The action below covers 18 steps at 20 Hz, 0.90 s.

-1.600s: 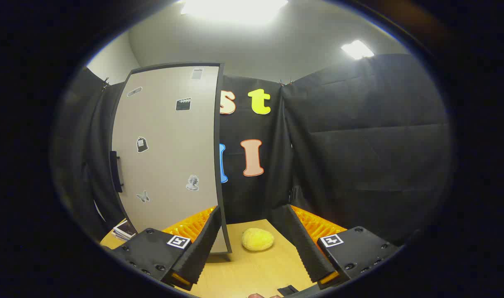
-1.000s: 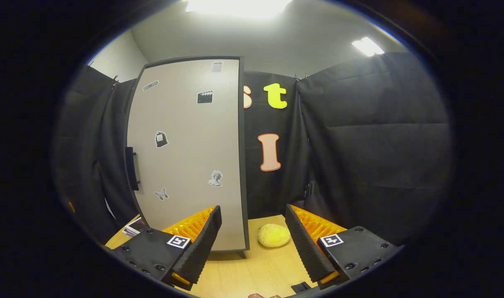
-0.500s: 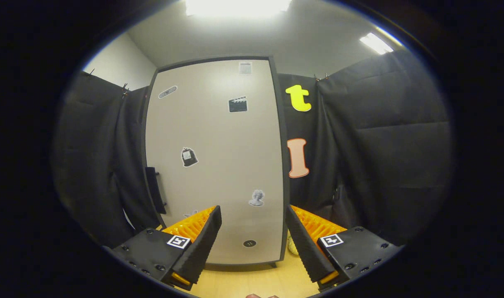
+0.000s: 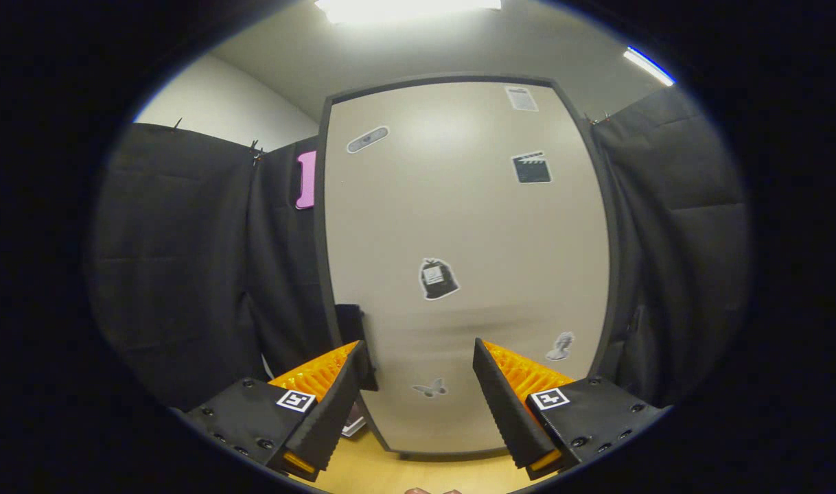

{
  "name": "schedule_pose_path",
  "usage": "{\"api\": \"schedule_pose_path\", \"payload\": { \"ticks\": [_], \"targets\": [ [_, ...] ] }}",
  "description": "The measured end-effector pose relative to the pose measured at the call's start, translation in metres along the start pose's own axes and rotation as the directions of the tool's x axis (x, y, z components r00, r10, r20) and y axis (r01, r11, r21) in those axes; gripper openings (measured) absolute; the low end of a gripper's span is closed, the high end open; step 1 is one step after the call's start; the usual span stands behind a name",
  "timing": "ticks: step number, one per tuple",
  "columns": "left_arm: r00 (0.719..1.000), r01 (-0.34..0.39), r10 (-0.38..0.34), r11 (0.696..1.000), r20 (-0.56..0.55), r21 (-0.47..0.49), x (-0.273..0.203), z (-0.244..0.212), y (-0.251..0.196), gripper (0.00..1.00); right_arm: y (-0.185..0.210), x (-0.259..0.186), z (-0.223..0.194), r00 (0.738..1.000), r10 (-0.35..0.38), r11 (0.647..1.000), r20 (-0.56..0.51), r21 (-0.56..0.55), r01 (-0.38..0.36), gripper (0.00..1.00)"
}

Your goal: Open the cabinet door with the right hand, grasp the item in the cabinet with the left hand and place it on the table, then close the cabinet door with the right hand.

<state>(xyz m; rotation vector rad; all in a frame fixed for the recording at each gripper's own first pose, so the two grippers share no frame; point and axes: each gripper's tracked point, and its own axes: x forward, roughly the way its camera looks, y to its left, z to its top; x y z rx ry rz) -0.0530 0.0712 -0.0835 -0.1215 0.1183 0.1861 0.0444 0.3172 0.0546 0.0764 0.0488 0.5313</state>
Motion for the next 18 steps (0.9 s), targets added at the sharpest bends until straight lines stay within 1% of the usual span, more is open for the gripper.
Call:
{"api": "schedule_pose_path", "payload": {
  "ticks": [2,4,5,6,7,8,9,10,11,12,14,15,16,17,18],
  "targets": [
    [1.000,-0.009,0.009,1.000,-0.018,-0.014,-0.002,-0.009,0.006,0.87,0.021,0.012,-0.008,0.999,0.030,0.999,-0.014,0.012,-0.030,0.98],
    [0.999,-0.030,0.030,0.999,-0.032,-0.012,-0.005,-0.017,0.019,0.87,0.030,0.028,-0.017,0.999,0.028,0.999,-0.026,-0.024,-0.029,0.98],
    [0.998,-0.044,0.043,0.999,-0.039,-0.010,-0.010,-0.020,0.027,0.87,0.033,0.036,-0.022,0.999,0.020,0.999,-0.030,-0.049,-0.021,0.92],
    [0.997,-0.057,0.057,0.998,-0.046,-0.011,-0.012,-0.024,0.033,0.88,0.036,0.045,-0.027,0.999,0.008,0.998,-0.038,-0.069,-0.011,0.92],
    [0.996,-0.070,0.069,0.997,-0.053,-0.015,-0.014,-0.029,0.039,0.87,0.037,0.053,-0.031,0.999,-0.007,0.996,-0.040,-0.088,0.003,0.98],
    [0.995,-0.084,0.083,0.996,-0.061,-0.025,-0.012,-0.034,0.044,0.87,0.034,0.060,-0.033,0.999,-0.038,0.992,-0.038,-0.120,0.033,0.92],
    [0.993,-0.097,0.095,0.994,-0.070,-0.039,-0.013,-0.033,0.054,0.87,0.031,0.065,-0.035,0.997,-0.067,0.987,-0.035,-0.148,0.062,0.93],
    [0.992,-0.108,0.104,0.993,-0.074,-0.052,-0.013,-0.034,0.059,0.88,0.031,0.071,-0.035,0.996,-0.080,0.984,-0.028,-0.165,0.074,0.93],
    [0.990,-0.121,0.116,0.991,-0.075,-0.064,-0.012,-0.033,0.065,0.87,0.033,0.078,-0.036,0.996,-0.083,0.982,-0.023,-0.170,0.078,0.94],
    [0.989,-0.133,0.128,0.988,-0.075,-0.074,-0.011,-0.032,0.070,0.88,0.037,0.082,-0.036,0.996,-0.080,0.983,-0.025,-0.169,0.075,0.99],
    [0.987,-0.146,0.140,0.985,-0.074,-0.090,-0.012,-0.028,0.077,0.87,0.044,0.091,-0.036,0.997,-0.076,0.985,-0.035,-0.159,0.069,0.98],
    [0.987,-0.148,0.142,0.985,-0.071,-0.092,-0.012,-0.030,0.078,0.87,0.047,0.093,-0.037,0.996,-0.079,0.985,-0.039,-0.155,0.072,0.80],
    [0.988,-0.148,0.142,0.985,-0.068,-0.087,-0.012,-0.028,0.080,0.88,0.049,0.096,-0.040,0.995,-0.081,0.985,-0.053,-0.155,0.072,0.72],
    [0.988,-0.144,0.140,0.987,-0.066,-0.075,-0.013,-0.030,0.080,0.88,0.047,0.099,-0.042,0.993,-0.101,0.981,-0.061,-0.171,0.090,0.61],
    [0.988,-0.144,0.140,0.988,-0.064,-0.057,-0.015,-0.029,0.081,0.88,0.048,0.102,-0.046,0.992,-0.106,0.977,-0.074,-0.196,0.090,0.61]
  ]
}}
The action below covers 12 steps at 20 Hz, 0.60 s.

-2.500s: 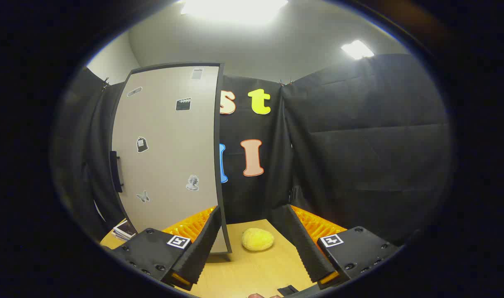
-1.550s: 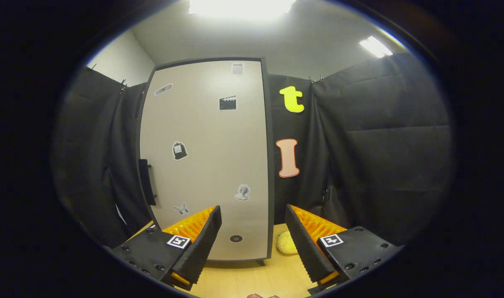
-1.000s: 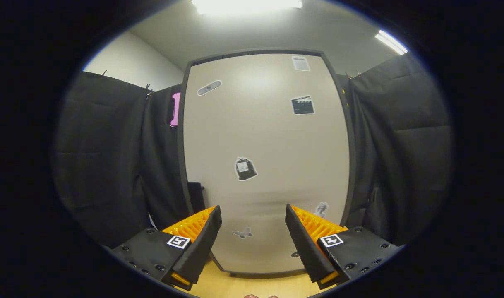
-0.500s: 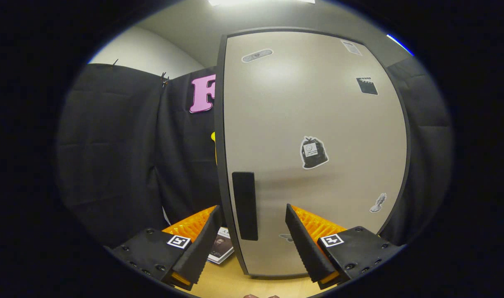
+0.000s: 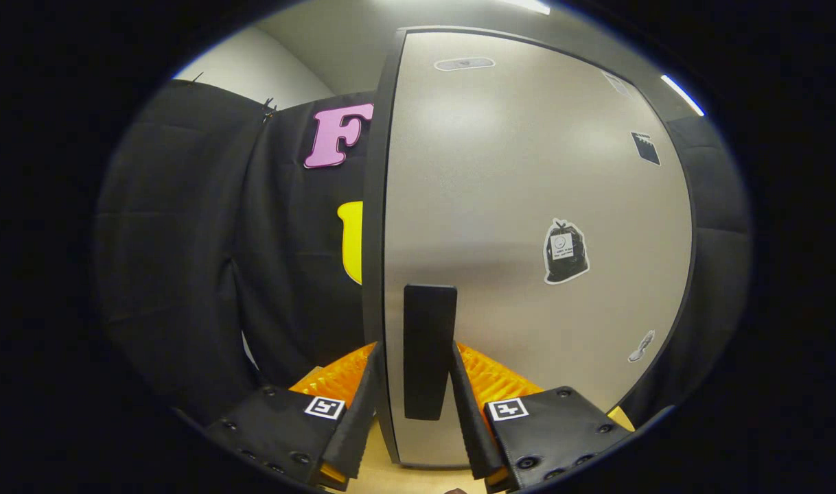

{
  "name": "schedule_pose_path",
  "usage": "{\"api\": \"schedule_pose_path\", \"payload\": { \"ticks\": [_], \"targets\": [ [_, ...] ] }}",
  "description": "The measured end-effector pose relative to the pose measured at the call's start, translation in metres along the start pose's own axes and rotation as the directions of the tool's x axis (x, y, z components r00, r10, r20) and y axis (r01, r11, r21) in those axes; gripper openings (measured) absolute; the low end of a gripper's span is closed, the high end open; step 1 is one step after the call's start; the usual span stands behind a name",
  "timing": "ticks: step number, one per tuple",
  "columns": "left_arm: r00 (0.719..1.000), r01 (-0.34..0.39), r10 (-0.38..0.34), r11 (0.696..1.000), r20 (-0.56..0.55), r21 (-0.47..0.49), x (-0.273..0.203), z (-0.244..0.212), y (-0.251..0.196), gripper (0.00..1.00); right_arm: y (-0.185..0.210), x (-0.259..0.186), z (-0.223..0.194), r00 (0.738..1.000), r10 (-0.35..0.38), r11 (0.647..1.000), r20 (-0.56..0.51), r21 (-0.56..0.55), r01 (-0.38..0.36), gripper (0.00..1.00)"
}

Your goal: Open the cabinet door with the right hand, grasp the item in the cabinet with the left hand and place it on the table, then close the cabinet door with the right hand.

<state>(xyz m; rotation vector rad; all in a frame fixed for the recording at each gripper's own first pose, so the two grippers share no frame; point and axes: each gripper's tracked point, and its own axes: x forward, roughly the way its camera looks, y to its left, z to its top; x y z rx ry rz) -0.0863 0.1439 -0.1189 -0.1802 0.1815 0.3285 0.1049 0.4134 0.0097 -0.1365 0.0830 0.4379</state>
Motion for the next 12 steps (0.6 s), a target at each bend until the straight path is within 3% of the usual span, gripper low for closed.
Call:
{"api": "schedule_pose_path", "payload": {
  "ticks": [1,3,5,7,9,12],
  "targets": [
    [1.000,-0.003,0.003,1.000,0.001,0.017,-0.001,-0.002,0.000,0.87,-0.007,0.002,-0.002,0.999,-0.043,0.999,-0.011,-0.028,0.042,0.61],
    [1.000,0.001,-0.001,0.999,-0.007,0.047,-0.007,-0.008,-0.005,0.87,-0.007,0.004,-0.005,0.999,-0.043,0.999,-0.016,0.010,0.043,0.40],
    [1.000,0.013,-0.011,0.997,-0.021,0.070,-0.010,-0.015,-0.013,0.88,-0.006,0.007,-0.006,0.999,-0.028,0.997,-0.019,0.065,0.029,0.33],
    [0.999,0.040,-0.038,0.996,-0.038,0.076,-0.013,-0.019,-0.025,0.87,-0.006,0.003,-0.005,1.000,0.005,1.000,0.004,0.021,-0.005,0.33],
    [0.997,0.072,-0.070,0.995,-0.033,0.069,-0.014,-0.015,-0.040,0.87,-0.005,0.001,-0.006,0.999,0.041,0.999,0.021,-0.023,-0.041,0.23],
    [0.995,0.096,-0.096,0.993,-0.012,0.075,-0.015,-0.010,-0.056,0.87,-0.004,-0.001,-0.008,0.994,0.105,0.994,0.000,-0.025,-0.105,0.18]
  ]
}}
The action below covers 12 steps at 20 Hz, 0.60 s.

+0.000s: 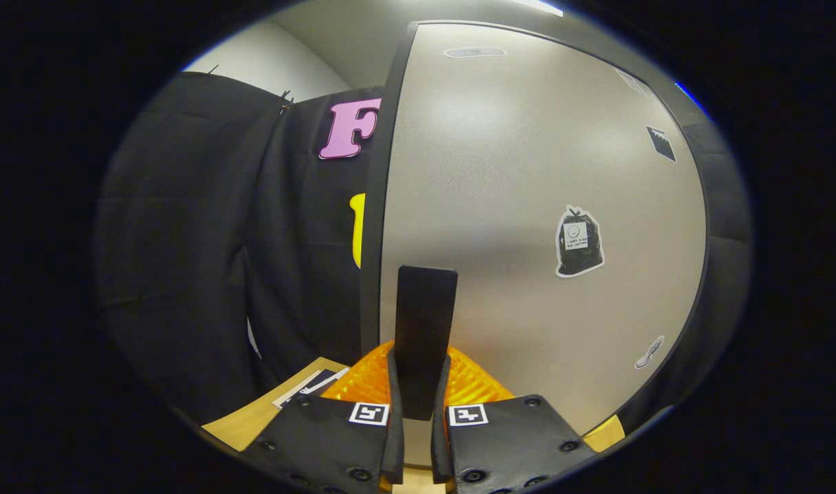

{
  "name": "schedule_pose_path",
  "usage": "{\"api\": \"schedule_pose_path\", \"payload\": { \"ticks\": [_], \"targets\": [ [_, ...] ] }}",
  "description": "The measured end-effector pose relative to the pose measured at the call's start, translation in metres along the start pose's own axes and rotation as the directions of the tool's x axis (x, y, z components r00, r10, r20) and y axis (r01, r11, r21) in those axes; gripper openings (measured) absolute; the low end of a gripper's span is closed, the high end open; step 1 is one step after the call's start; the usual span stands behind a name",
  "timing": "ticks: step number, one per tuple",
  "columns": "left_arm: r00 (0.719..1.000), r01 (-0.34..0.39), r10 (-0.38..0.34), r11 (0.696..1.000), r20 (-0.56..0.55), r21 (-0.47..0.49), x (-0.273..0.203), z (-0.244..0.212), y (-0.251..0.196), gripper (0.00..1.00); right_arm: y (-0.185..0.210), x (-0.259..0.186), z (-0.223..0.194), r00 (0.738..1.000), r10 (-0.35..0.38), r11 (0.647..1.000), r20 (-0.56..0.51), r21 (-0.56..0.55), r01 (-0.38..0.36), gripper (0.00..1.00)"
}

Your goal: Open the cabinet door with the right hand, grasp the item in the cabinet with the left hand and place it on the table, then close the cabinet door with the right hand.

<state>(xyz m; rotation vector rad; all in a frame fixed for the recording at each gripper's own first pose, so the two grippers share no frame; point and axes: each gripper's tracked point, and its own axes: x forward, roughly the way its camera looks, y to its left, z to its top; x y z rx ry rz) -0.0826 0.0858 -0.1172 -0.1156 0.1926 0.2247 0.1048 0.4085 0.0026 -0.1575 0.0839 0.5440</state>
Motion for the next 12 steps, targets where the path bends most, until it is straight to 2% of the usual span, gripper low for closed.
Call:
{"api": "schedule_pose_path", "payload": {
  "ticks": [5,12],
  "targets": [
    [1.000,0.023,-0.023,0.999,0.005,0.027,0.000,-0.003,-0.025,0.88,0.004,-0.016,0.000,0.998,0.054,0.999,0.018,-0.006,-0.054,0.18],
    [0.998,0.066,-0.066,0.997,-0.015,0.024,-0.014,-0.010,-0.053,0.87,0.004,-0.069,0.004,0.984,0.178,0.984,0.021,0.022,-0.179,0.18]
  ]
}}
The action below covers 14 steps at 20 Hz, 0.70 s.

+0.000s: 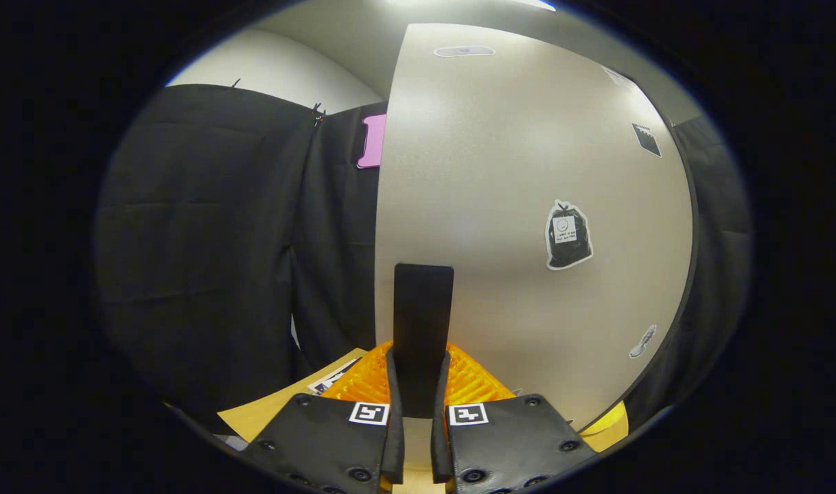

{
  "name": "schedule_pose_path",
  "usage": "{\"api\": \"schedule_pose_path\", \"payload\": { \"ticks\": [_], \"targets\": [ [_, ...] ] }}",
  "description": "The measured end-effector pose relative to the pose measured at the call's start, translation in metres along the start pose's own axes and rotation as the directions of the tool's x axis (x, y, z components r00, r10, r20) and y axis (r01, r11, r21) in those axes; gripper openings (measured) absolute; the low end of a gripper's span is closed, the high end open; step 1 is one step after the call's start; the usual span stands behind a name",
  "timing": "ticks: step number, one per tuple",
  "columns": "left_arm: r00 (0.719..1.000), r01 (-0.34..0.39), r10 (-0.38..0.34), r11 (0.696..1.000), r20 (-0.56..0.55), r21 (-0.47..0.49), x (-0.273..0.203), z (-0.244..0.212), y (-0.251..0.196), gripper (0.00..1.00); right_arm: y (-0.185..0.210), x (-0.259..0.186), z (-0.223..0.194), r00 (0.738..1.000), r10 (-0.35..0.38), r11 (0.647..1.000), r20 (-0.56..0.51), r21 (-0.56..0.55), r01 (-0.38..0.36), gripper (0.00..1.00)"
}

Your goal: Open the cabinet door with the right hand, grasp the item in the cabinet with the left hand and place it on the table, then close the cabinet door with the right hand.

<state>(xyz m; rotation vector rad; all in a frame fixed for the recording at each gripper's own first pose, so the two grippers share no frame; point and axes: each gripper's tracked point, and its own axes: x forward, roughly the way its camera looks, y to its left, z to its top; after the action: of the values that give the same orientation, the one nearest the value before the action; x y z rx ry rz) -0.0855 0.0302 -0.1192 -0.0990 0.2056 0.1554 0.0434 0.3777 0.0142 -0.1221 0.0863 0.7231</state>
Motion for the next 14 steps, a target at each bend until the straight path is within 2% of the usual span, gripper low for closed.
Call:
{"api": "schedule_pose_path", "payload": {
  "ticks": [9,14],
  "targets": [
    [0.995,0.096,-0.097,0.994,0.019,0.054,0.011,0.021,-0.046,0.87,-0.008,-0.055,-0.005,0.996,0.083,0.995,-0.022,0.050,-0.082,0.18],
    [0.988,0.154,-0.153,0.986,-0.009,0.063,0.022,0.013,-0.069,0.87,-0.023,-0.053,-0.004,0.995,0.095,0.992,-0.024,0.084,-0.093,0.18]
  ]
}}
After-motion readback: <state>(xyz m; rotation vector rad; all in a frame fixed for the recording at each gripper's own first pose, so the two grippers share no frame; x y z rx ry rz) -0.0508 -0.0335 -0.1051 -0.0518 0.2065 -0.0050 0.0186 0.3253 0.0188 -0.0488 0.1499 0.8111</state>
